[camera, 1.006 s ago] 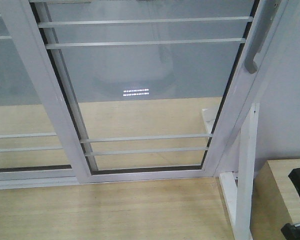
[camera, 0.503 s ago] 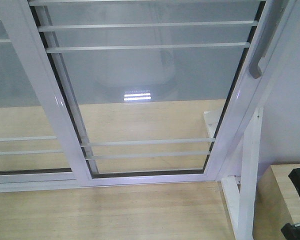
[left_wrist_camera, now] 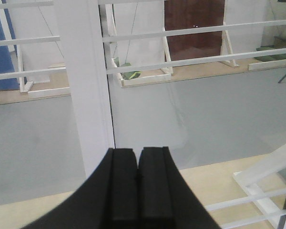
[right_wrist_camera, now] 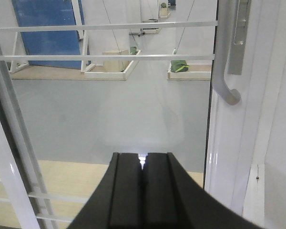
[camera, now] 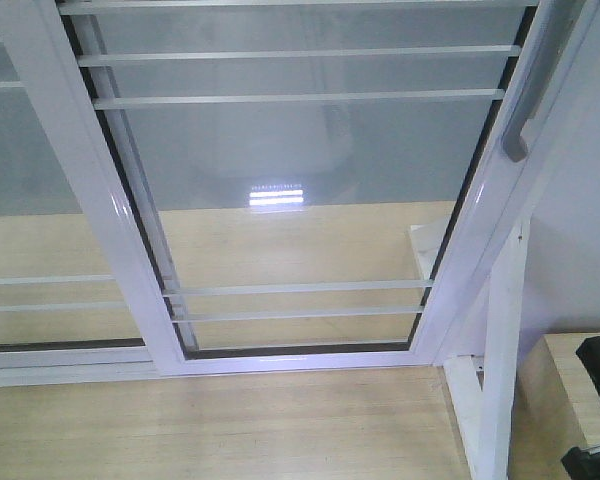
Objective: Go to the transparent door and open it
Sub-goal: 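Approach closer and stop facing the door's silver handle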
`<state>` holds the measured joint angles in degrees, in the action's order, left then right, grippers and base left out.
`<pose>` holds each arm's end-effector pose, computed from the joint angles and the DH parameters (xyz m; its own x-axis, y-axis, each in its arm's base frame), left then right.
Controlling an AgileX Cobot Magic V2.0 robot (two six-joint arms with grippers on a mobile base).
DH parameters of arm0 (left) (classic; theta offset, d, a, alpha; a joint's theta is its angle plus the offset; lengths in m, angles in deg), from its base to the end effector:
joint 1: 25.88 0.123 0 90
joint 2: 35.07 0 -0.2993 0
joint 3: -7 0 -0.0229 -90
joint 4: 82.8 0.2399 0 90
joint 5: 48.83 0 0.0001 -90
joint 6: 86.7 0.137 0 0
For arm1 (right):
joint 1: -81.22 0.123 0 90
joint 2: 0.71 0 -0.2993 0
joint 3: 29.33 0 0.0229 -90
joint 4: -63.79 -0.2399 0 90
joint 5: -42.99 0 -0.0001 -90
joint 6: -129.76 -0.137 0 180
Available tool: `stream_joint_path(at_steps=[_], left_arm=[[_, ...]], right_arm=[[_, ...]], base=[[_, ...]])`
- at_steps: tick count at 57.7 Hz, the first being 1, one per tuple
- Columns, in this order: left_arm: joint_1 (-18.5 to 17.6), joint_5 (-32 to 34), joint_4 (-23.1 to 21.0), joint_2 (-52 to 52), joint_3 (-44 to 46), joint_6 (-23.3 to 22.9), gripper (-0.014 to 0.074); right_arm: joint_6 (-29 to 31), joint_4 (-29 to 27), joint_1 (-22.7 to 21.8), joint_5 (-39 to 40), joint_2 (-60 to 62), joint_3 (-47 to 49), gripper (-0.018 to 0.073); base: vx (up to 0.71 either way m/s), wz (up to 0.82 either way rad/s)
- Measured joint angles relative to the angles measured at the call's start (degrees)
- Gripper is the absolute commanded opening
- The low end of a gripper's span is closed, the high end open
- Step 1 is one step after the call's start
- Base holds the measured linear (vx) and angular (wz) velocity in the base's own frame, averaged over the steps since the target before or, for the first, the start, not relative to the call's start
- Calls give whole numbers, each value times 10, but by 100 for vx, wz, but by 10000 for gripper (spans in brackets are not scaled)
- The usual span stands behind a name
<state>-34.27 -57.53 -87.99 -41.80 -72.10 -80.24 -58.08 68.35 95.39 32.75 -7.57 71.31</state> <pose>0.0758 -0.0131 0.1875 -0.0738 0.0343 -0.9967 0.1611 0.9867 0.0221 0.0750 0.0169 0.1820 -0.1219 0.0295 -0.9921 -0.2244 0.9729 0.0565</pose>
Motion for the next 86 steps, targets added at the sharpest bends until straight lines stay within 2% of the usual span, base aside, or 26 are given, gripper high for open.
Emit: stream_joint_path(at_steps=[45, 49, 57, 63, 67, 73, 86], left_arm=[[0, 5, 0, 0, 0, 0, -6], [0, 29, 0, 0, 0, 0, -6], [0, 139, 0, 0, 0, -3, -6], [0, 176, 0, -2, 5, -5, -6], [0, 176, -1, -29, 32, -5, -6], [0, 184, -1, -110, 89, -5, -6], [0, 211, -1, -400, 245, -5, -6]], right_arm=[[5, 4, 0, 8, 0, 0, 0], [13, 10, 0, 41, 0, 0, 0], [40, 12, 0, 154, 0, 0, 0], [62, -17, 0, 178, -2, 7, 0], [78, -53, 0, 166, -19, 35, 0], [137, -102, -1, 162, -81, 106, 0], [251, -207, -1, 176, -314, 273, 0]], base=[[0, 0], [0, 0], [0, 0], [0, 0], [0, 0], [0, 0], [0, 0]])
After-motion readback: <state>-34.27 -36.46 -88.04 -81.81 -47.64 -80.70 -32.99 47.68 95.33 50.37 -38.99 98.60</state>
